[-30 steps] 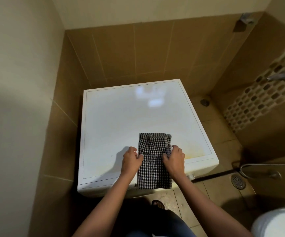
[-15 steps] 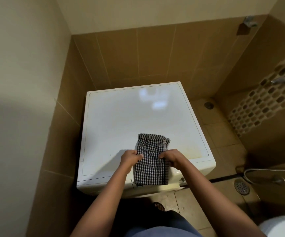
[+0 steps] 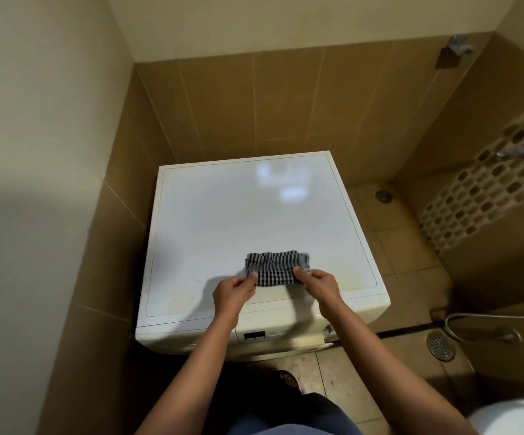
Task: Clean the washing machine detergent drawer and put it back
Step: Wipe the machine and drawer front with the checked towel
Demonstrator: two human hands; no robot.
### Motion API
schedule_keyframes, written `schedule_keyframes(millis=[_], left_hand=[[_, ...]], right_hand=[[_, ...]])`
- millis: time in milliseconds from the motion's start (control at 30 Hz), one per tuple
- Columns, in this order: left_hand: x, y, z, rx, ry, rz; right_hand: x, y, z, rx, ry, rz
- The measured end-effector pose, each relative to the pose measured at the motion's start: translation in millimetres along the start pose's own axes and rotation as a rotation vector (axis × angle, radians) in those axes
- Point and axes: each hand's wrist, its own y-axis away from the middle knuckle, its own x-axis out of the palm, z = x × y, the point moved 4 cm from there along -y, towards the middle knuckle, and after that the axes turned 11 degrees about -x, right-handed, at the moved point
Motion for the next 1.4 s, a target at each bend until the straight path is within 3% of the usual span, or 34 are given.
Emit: schedule_keyframes(millis=[167, 300, 367, 433, 533, 633, 733, 1000, 1200, 1400], left_hand=[[5, -1, 29, -0.092, -0.044, -0.122], [8, 0, 20, -0.104, -0.051, -0.163], [9, -1, 17, -0.117, -0.026, -0.167], [14, -4, 16, -0.163, -0.029, -0.095], [25, 0, 9, -0.191, 0.014, 0.069], [39, 9, -1, -0.152, -0.045, 0.216], [60, 20, -9, -0.121, -0.151, 0.324], [170, 68, -35, 0.105, -0.491, 0.448], [302, 168, -55, 0.390, -0.752, 0.707], [441, 288, -53, 0.672, -0.907, 0.893]], right_hand=[[7, 13, -27, 0.113, 0.134, -0.184], [14, 8, -30, 0.260, -0.241, -0.355], [26, 4, -23, 0.310, -0.452, -0.318], [37, 5, -13, 0.317, -0.631, -0.218], [48, 10, -2, 0.295, -0.687, -0.113], [42, 17, 5, 0.255, -0.783, -0.174], [20, 22, 12, 0.172, -1.075, -0.251], [-141, 51, 43, -0.155, -1.434, -0.471], [-300, 116, 79, -0.486, -1.539, -0.661], [-464, 194, 117, -0.790, -1.526, -0.746]])
